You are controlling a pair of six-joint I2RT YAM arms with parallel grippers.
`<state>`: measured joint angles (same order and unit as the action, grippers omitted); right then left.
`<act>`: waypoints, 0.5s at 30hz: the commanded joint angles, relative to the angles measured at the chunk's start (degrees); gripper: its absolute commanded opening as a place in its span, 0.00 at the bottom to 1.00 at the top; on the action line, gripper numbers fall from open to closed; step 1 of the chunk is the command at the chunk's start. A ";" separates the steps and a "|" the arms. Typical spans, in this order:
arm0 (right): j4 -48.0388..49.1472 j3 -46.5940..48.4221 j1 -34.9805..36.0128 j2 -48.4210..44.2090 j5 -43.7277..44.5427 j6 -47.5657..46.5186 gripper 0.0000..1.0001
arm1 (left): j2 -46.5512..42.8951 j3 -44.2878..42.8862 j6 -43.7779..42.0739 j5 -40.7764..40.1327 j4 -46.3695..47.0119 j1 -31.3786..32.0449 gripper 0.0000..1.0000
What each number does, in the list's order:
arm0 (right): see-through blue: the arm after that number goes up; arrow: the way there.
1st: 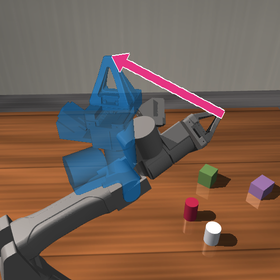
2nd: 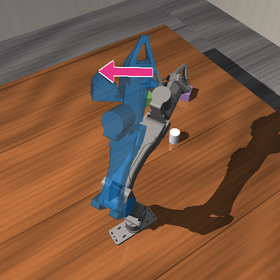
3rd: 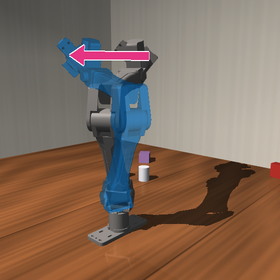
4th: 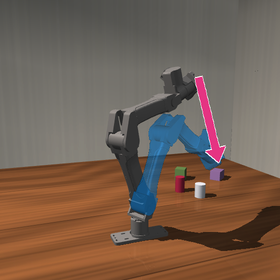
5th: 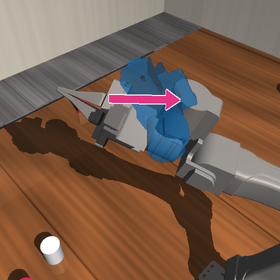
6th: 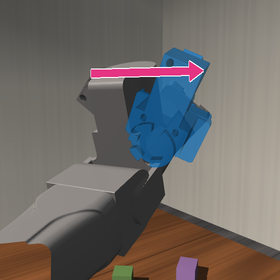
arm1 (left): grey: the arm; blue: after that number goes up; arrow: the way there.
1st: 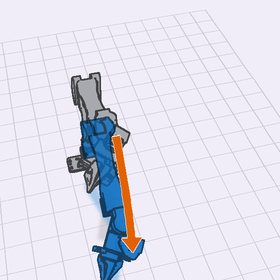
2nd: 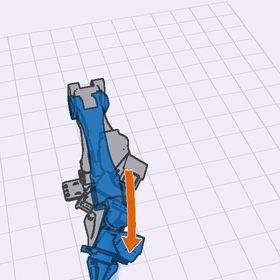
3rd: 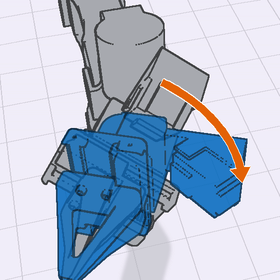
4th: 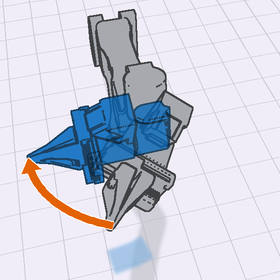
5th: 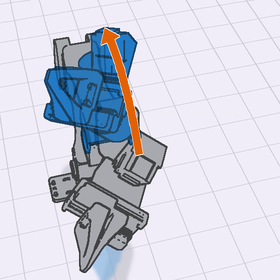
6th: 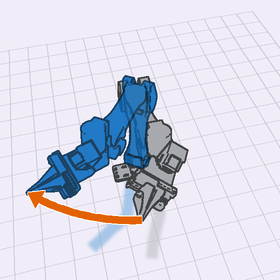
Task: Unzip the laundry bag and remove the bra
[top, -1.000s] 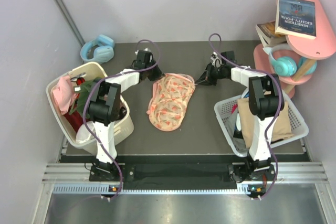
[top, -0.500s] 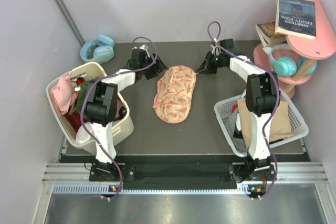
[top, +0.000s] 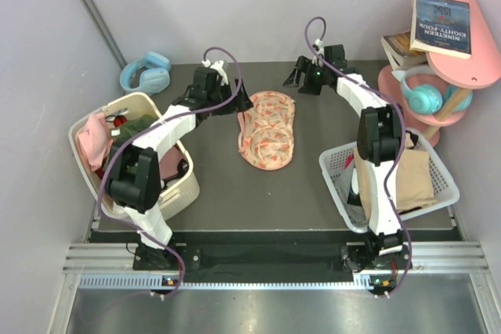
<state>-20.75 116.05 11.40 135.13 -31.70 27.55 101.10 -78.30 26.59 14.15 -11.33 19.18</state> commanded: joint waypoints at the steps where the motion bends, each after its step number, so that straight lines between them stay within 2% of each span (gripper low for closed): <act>1: 0.71 -0.02 2.22 -9.50 8.48 -7.32 0.83 | -5.12 -0.36 -6.02 -11.39 -4.05 2.09 0.99; 3: 0.98 -4.59 3.80 -13.38 13.74 -10.93 0.84 | -6.09 -1.67 -6.02 -13.62 -5.09 2.53 0.99; 4: 1.06 -6.17 4.68 -17.14 15.43 -12.42 0.83 | -6.35 -2.20 -5.50 -19.02 -5.62 2.53 0.99; 8: 1.15 -16.43 13.35 -25.60 25.26 -22.42 0.84 | -8.63 -3.70 -5.14 -25.57 -6.77 2.62 0.99; 11: 4.66 -25.74 19.69 -31.67 30.02 -24.73 0.83 | -11.35 -3.44 -8.20 -29.34 -5.81 2.62 0.99; 15: 10.55 -35.88 25.15 -37.65 30.47 -23.42 0.82 | -13.29 -5.79 -12.61 -32.08 -7.73 2.62 0.99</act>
<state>-15.75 88.60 32.34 102.32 -6.13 7.01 92.49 -79.57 19.14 -11.51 -18.28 21.82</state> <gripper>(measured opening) 0.828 0.987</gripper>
